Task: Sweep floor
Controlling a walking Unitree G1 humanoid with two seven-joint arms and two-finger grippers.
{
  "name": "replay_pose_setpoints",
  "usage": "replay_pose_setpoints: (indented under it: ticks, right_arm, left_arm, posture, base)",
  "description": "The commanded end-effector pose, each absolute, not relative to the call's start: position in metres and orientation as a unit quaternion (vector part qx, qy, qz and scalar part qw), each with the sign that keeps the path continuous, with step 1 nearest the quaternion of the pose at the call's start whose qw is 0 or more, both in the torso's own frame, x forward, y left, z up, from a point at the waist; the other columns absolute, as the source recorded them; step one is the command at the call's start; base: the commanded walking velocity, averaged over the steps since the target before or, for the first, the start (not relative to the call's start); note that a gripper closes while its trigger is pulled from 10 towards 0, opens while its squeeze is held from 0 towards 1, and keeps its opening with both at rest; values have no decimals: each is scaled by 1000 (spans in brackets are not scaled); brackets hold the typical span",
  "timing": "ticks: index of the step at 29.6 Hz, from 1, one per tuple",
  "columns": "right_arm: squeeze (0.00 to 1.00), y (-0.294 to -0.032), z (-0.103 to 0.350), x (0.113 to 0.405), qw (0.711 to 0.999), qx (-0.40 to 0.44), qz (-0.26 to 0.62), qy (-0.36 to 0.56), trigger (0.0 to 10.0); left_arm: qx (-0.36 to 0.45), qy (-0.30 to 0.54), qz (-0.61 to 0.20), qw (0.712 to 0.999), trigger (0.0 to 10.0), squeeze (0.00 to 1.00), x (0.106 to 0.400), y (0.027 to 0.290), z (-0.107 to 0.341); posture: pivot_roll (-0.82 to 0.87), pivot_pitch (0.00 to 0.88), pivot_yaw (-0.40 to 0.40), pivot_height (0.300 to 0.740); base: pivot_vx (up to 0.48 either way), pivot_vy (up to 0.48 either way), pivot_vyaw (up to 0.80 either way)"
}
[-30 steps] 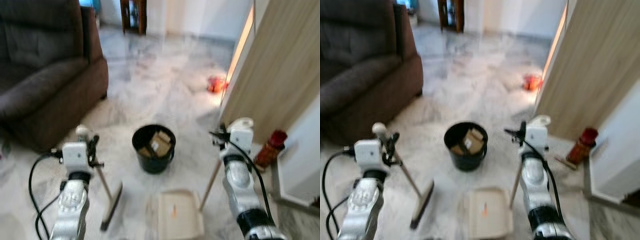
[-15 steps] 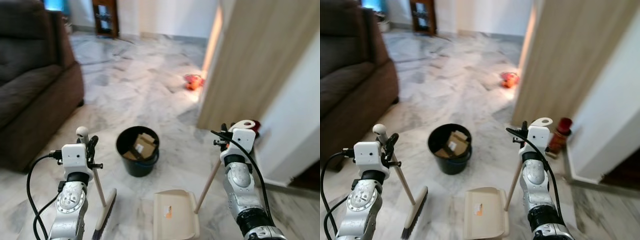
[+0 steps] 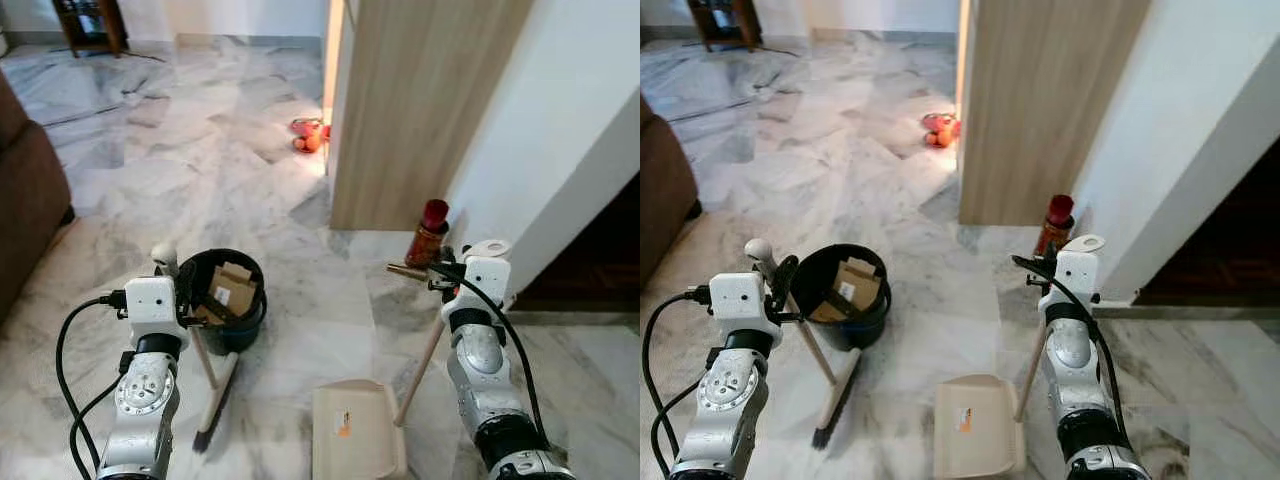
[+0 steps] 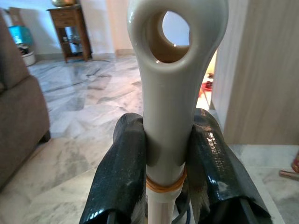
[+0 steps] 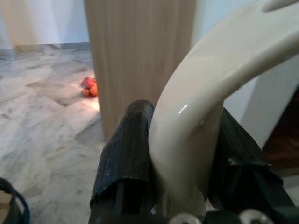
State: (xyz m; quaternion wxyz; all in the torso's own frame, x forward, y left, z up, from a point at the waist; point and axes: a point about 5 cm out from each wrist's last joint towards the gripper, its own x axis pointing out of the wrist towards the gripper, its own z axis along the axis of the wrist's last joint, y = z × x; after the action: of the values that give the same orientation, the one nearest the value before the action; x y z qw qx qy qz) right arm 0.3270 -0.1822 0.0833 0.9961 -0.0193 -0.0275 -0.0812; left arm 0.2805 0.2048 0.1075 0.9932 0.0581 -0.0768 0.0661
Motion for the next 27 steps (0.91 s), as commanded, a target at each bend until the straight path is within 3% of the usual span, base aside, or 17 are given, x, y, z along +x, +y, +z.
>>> replay_pose_setpoints:
  ticks: [1,6,20,27]
  right_arm:
    - [0,-182,93,332,996,-22,-80,-45,10000]
    - [0,-181,94,333,996,-20,-79,-46,10000]
    - [0,-180,95,335,996,-15,-74,-44,10000]
    - [0,-178,91,332,997,-16,-70,-40,10000]
  left_arm:
    - [64,-82,63,993,10000,0,283,204,111]
    - [66,-79,61,993,10000,0,284,204,111]
    - [70,-71,59,993,10000,0,284,199,107]
    - [79,-71,55,993,10000,0,282,199,107]
  posture:
    - [44,82,-43,740]
    - [47,87,-43,740]
    - [45,95,-49,740]
    - [54,76,-49,740]
  base:
    - [0,0,-800]
    - [0,0,-800]
    - [0,-334,-800]
    - [0,-161,-800]
